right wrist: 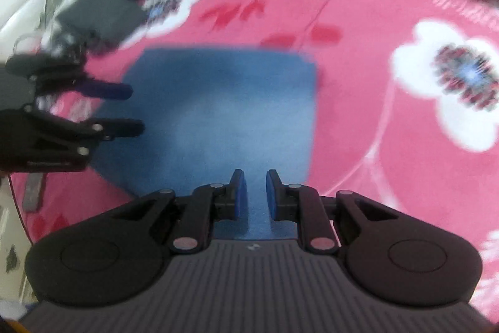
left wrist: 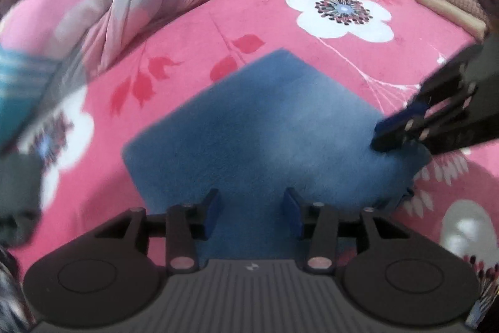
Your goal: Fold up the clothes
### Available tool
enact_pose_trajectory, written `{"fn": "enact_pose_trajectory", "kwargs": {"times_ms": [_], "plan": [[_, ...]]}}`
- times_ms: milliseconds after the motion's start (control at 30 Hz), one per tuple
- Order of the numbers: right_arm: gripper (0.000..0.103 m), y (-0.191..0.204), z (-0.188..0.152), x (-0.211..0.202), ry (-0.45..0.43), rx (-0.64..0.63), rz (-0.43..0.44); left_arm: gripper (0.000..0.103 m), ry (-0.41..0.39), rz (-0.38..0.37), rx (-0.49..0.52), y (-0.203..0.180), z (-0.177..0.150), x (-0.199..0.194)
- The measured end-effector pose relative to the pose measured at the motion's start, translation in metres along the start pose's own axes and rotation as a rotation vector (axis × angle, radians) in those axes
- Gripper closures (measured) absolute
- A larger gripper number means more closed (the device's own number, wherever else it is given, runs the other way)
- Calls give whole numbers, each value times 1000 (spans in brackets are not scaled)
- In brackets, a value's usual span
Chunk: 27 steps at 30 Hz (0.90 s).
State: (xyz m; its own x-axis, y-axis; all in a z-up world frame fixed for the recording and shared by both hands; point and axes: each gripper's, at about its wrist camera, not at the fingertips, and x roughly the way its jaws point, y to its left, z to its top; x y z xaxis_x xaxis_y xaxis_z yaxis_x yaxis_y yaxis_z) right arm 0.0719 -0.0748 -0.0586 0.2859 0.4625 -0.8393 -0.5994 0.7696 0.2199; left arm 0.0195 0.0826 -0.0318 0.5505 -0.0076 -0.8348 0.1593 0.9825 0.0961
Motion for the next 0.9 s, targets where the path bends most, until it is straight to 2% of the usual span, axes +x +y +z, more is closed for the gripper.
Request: {"fn": "enact_pose_trajectory", "kwargs": {"times_ms": [100,233,367,433,533,600,733,767,867,900], "plan": [[88,-1,7,1,19,-19,4,58,-22,-43,-29,10,4,-8],[88,-10,42,-14,-71,-7,-8,56,-80,-37,-53,27,18,-11],[88,-30,81,16,-151,27,-38,52,-35,-13,-186,48,29,16],[88,-44,92,44,-148,68,-37,52,-5,-21,-271,59,28,28],[89,-50,97,72,-103,93,-39,50,-18,-44,-392,69,28,29],[88,-49,108,69,-93,87,-37,50,-18,-60,-436,75,27,28],[88,-45,122,47,-176,65,6,50,-11,-83,-480,82,27,26],[88,-44,124,52,-165,56,-4,50,-11,-87,-487,83,26,25],[89,-46,123,90,-59,68,-45,50,-11,-84,-509,83,24,20],[89,-44,125,92,-52,78,-56,50,-11,-81,-520,83,23,16]]}}
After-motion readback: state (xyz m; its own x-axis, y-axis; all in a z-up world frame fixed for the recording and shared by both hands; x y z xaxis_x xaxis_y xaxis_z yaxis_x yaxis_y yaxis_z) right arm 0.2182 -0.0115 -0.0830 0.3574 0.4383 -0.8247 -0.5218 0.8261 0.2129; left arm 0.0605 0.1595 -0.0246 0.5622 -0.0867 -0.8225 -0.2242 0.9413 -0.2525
